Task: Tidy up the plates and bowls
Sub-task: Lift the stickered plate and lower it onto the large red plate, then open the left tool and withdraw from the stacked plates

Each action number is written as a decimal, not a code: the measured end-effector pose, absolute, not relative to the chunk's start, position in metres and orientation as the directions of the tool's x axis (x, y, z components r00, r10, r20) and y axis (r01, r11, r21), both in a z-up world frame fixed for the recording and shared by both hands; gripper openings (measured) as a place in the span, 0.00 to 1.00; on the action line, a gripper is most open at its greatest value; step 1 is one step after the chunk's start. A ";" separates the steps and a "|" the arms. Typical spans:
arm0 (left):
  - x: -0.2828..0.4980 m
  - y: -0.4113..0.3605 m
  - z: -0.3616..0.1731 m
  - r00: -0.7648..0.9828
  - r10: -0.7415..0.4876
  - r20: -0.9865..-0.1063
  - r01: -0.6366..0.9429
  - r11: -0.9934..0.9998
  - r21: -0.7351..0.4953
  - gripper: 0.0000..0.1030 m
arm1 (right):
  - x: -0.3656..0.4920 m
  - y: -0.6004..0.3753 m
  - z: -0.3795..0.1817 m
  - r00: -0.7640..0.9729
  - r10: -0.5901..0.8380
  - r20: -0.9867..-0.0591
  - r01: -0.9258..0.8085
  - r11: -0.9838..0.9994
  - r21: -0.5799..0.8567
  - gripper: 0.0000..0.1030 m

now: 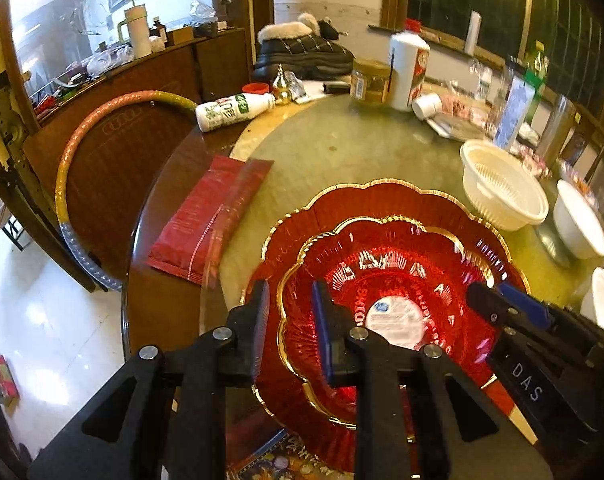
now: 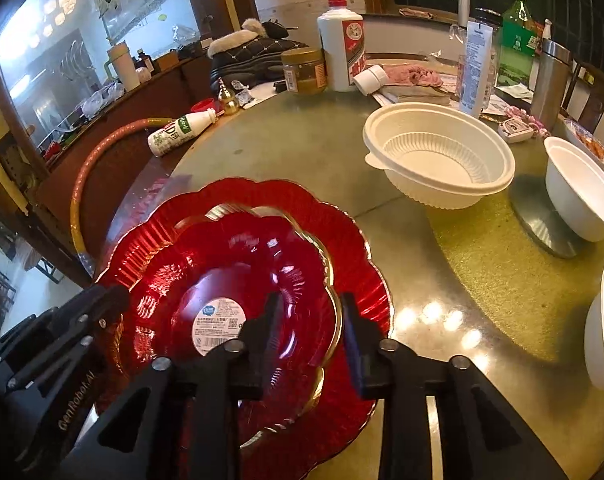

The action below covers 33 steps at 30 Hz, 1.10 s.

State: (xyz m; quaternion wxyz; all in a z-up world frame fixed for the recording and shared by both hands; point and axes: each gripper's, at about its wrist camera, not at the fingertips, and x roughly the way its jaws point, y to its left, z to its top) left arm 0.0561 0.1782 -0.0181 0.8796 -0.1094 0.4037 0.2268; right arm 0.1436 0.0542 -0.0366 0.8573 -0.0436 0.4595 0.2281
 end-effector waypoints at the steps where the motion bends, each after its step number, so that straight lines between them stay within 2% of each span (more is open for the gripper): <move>1: 0.053 0.179 -0.014 0.582 0.316 -0.749 -0.496 0.868 -0.020 0.24 | 0.142 0.052 -0.034 0.483 0.355 -0.800 -0.428 0.893 0.139 0.30; 2: 0.049 0.179 -0.008 0.595 0.322 -0.736 -0.506 0.862 -0.032 0.29 | 0.141 0.050 -0.031 0.495 0.358 -0.792 -0.422 0.895 0.141 0.31; 4: 0.040 0.180 0.002 0.627 0.319 -0.710 -0.517 0.853 -0.073 0.56 | 0.138 0.044 -0.022 0.525 0.364 -0.769 -0.405 0.902 0.150 0.45; 5: 0.034 0.179 0.008 0.648 0.314 -0.694 -0.519 0.849 -0.101 0.62 | 0.134 0.037 -0.015 0.548 0.373 -0.749 -0.397 0.904 0.159 0.48; 7: 0.024 0.176 0.020 0.697 0.306 -0.649 -0.513 0.844 -0.153 0.75 | 0.127 0.029 -0.004 0.579 0.385 -0.718 -0.390 0.905 0.171 0.62; 9: 0.016 0.167 0.030 0.738 0.277 -0.615 -0.485 0.852 -0.199 0.81 | 0.118 0.015 0.007 0.600 0.404 -0.691 -0.380 0.904 0.198 0.69; 13: 0.017 0.140 0.035 0.777 0.157 -0.610 -0.368 0.899 -0.236 0.81 | 0.101 -0.020 0.017 0.590 0.462 -0.662 -0.380 0.882 0.278 0.75; 20: 0.037 0.090 0.025 0.760 -0.003 -0.649 -0.226 0.936 -0.270 0.81 | 0.083 -0.100 0.006 0.548 0.493 -0.676 -0.288 0.870 0.400 0.75; 33: 0.064 0.007 0.010 0.703 -0.140 -0.697 -0.079 0.959 -0.273 0.81 | 0.073 -0.226 -0.004 0.633 0.397 -0.665 -0.041 0.875 0.483 0.75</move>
